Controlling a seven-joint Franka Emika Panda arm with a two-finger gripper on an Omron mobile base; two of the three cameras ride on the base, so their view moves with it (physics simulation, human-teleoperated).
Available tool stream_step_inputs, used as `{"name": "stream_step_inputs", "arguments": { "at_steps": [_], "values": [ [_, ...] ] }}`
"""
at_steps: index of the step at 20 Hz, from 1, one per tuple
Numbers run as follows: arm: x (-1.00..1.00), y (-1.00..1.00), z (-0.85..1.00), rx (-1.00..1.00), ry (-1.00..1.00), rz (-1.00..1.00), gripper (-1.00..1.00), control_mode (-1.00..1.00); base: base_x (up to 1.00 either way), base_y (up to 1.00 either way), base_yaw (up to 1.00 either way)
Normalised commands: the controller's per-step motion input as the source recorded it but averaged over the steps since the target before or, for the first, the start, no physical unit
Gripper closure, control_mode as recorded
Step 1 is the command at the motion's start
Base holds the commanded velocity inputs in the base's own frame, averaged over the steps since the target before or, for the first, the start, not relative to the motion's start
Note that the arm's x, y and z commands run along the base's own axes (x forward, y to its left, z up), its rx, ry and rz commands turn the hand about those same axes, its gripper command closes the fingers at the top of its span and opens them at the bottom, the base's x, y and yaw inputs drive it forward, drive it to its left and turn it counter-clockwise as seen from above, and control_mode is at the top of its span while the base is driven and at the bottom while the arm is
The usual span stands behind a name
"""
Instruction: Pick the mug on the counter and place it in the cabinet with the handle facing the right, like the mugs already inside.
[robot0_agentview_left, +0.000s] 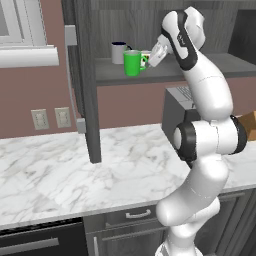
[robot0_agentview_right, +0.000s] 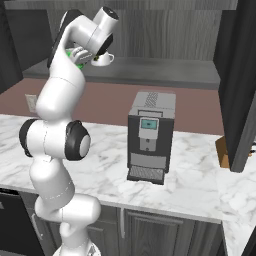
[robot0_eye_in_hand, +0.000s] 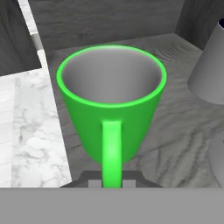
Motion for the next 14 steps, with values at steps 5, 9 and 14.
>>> {"name": "stream_step_inputs", "arguments": {
  "at_steps": [5,9,14],
  "values": [
    [0.04,0.00,-0.07,0.00,0.00,0.00,1.00,-1.00,0.00,0.00,0.00],
    [0.10,0.02,-0.05,0.00,-0.01,0.03,1.00,-1.00,0.00,0.00,0.00],
    [0.06,0.06,-0.01,0.00,0.00,0.03,-1.00,-1.00,0.00,0.00,0.00]
  ]
}}
